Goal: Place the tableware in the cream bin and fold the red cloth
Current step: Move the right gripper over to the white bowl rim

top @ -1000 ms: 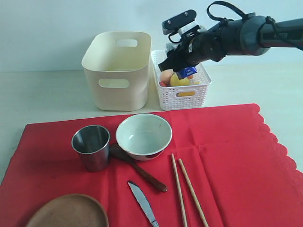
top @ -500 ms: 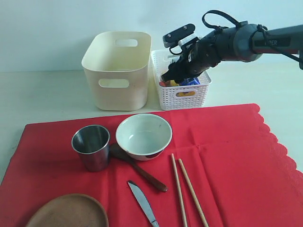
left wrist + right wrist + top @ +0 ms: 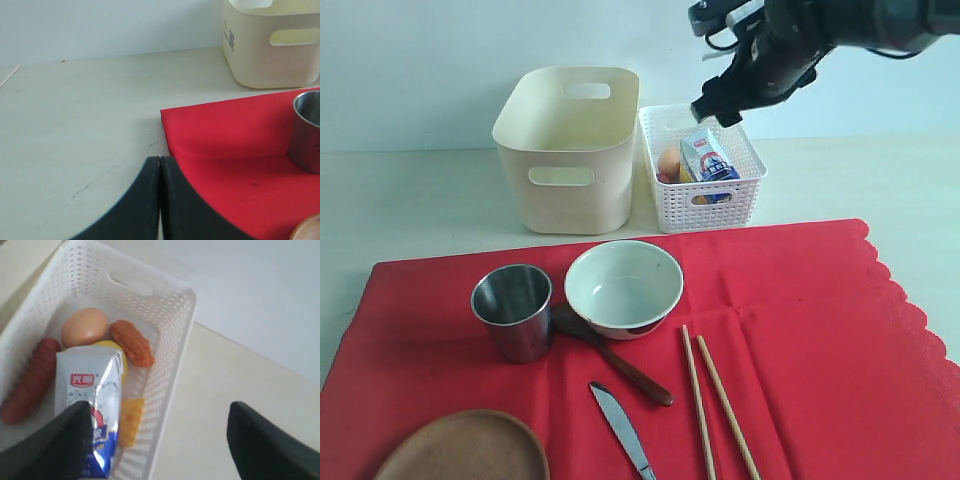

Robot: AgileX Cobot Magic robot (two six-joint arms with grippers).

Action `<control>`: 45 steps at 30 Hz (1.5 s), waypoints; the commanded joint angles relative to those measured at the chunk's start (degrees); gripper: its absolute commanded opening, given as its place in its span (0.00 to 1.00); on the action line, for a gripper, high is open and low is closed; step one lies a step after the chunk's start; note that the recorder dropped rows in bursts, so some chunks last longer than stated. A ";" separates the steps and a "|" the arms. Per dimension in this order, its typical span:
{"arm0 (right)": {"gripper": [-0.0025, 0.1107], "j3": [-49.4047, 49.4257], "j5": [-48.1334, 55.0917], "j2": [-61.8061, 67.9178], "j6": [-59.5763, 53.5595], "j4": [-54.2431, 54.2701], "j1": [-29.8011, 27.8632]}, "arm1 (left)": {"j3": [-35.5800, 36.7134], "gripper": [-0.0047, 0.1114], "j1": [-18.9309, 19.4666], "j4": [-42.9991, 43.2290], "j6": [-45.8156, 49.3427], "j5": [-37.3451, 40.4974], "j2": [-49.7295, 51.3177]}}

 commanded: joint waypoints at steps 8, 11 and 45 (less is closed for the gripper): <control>0.59 13.06 7.88 -17.01 0.29 0.75 -0.31 | 0.17 0.04 0.17 0.19 0.01 -0.47 -0.33; 0.59 20.45 7.34 -22.70 1.17 0.75 -0.31 | 0.17 0.04 0.17 0.19 0.01 -0.47 -0.33; 0.59 43.04 13.02 -19.50 -11.36 26.11 15.98 | 0.17 0.04 0.17 0.19 0.01 -0.47 -0.33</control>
